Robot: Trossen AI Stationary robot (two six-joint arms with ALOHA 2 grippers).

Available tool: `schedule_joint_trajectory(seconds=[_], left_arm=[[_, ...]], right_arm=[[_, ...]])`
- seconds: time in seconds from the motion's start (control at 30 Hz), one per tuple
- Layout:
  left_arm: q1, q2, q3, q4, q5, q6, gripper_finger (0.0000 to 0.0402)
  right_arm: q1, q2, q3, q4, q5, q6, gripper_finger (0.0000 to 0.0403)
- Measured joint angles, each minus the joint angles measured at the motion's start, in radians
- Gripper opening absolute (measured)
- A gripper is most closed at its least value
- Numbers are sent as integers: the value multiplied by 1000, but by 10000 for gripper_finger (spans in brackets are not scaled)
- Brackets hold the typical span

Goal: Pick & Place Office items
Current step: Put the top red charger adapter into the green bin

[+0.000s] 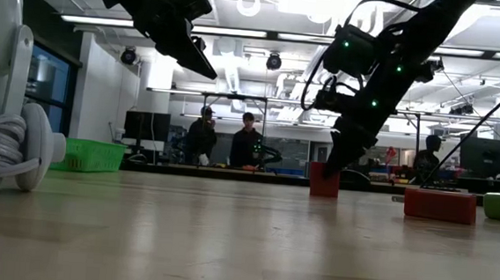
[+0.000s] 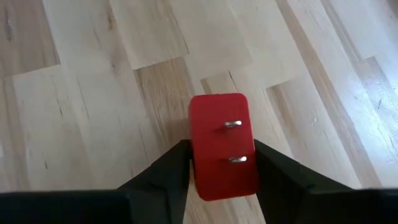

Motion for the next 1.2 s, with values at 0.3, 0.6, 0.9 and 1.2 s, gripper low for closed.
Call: schedule_joint_trajectory(seconds=[0.3, 0.6, 0.9, 1.2], left_arm=[[0, 0, 0, 0, 0, 0, 192], [0, 0, 0, -1, 0, 0, 192], [0, 0, 0, -1, 0, 0, 192], [0, 0, 0, -1, 0, 0, 192]], right_arm=[[0, 0, 0, 0, 0, 0, 119], [0, -1, 0, 0, 0, 2, 115], [0, -1, 0, 4, -6, 2, 119], [2, -13, 0, 96, -35, -3, 110]])
